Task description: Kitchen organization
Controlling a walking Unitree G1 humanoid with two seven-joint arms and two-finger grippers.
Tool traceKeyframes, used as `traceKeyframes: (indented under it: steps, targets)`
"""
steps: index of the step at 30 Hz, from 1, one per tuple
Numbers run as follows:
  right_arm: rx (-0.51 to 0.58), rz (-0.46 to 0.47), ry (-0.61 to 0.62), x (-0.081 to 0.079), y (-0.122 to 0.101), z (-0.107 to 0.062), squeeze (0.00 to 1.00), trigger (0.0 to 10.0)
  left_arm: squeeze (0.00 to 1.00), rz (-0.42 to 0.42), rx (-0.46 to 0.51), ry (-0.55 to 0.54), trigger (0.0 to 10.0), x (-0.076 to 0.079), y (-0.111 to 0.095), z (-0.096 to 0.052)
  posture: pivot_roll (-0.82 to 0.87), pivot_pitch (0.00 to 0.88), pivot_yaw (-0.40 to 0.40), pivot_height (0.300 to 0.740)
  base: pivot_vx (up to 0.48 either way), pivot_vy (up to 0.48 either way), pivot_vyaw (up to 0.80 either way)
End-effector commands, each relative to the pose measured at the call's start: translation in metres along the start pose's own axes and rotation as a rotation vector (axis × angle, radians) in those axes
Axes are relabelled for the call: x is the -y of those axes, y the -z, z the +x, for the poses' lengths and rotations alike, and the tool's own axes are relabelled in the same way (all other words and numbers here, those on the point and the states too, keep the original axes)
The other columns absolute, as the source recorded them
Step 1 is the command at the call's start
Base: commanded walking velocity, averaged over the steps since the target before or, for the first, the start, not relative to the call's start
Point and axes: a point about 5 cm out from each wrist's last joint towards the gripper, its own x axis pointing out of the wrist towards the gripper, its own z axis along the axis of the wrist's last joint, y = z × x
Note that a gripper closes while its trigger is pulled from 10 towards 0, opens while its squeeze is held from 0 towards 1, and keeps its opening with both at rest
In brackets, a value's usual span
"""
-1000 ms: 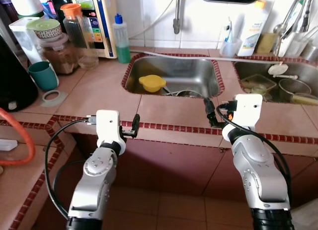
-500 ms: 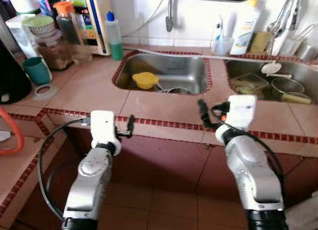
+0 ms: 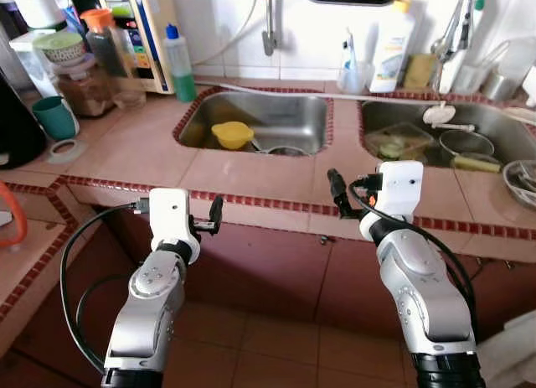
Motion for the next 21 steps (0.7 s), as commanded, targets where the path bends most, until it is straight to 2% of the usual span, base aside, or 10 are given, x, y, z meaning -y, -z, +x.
traceKeyframes:
  steps: [1, 14, 21]
  targets:
    - [0.008, 0.003, 0.017, 0.0029, -0.0035, 0.0004, 0.0, 10.0, 0.0, 0.013, 0.001, 0.02, 10.0, 0.0023, -0.0009, 0.0, -0.06, 0.016, 0.057, 0.74, 0.0, -0.277, 0.0]
    - [0.007, 0.002, 0.016, 0.003, -0.0032, 0.0007, 0.0, 10.0, 0.0, 0.007, -0.008, 0.014, 10.0, 0.0011, 0.0012, -0.0007, -0.06, 0.017, 0.055, 0.74, 0.0, -0.268, 0.0]
    - [0.001, 0.002, 0.017, 0.0024, -0.0017, 0.0005, 0.0, 10.0, 0.0, -0.021, -0.021, 0.001, 10.0, -0.001, 0.0035, -0.0001, -0.06, 0.016, 0.055, 0.74, 0.0, 0.0, 0.0]
